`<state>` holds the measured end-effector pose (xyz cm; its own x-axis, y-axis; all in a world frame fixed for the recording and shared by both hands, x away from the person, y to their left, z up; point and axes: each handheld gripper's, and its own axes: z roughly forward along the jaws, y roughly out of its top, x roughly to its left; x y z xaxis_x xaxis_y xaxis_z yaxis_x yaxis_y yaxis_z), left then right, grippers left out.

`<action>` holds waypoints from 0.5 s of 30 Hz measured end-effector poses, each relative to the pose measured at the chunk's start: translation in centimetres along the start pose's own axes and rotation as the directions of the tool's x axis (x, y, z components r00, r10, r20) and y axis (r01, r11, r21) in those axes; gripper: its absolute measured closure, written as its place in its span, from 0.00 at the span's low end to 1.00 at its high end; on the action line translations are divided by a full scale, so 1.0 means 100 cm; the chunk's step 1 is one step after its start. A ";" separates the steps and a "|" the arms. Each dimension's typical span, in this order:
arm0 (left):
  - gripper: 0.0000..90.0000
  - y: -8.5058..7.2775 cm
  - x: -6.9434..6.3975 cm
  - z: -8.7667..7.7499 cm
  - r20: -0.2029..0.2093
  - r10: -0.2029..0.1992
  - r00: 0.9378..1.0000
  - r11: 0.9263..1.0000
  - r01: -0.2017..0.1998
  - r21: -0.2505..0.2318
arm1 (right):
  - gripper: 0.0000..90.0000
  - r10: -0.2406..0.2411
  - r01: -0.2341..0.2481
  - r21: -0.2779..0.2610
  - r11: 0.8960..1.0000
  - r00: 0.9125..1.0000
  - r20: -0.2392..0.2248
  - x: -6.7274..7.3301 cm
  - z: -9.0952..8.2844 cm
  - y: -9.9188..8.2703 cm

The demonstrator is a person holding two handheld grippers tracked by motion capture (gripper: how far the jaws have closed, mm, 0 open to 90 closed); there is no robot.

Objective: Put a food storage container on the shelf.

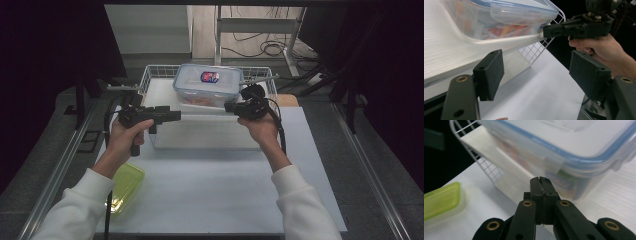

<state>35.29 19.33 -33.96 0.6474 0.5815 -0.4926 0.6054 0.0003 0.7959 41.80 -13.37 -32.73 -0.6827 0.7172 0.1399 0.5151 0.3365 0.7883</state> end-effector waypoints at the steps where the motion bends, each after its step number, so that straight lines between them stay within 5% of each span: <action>1: 0.31 0.000 0.001 0.000 0.006 -0.005 1.000 1.000 0.005 -0.001 | 0.99 0.008 -0.008 -0.001 1.000 1.000 -0.003 -0.002 0.001 0.001; 15: 0.30 -0.004 0.001 0.002 0.007 -0.011 1.000 1.000 0.011 0.009 | 0.99 0.048 -0.047 -0.022 0.999 0.998 0.037 -0.016 0.002 0.002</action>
<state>35.19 19.29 -34.43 0.6440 0.5756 -0.5039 0.6168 -0.0010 0.7871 43.10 -14.34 -32.93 -0.6375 0.7546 0.1552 0.5353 0.2890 0.7937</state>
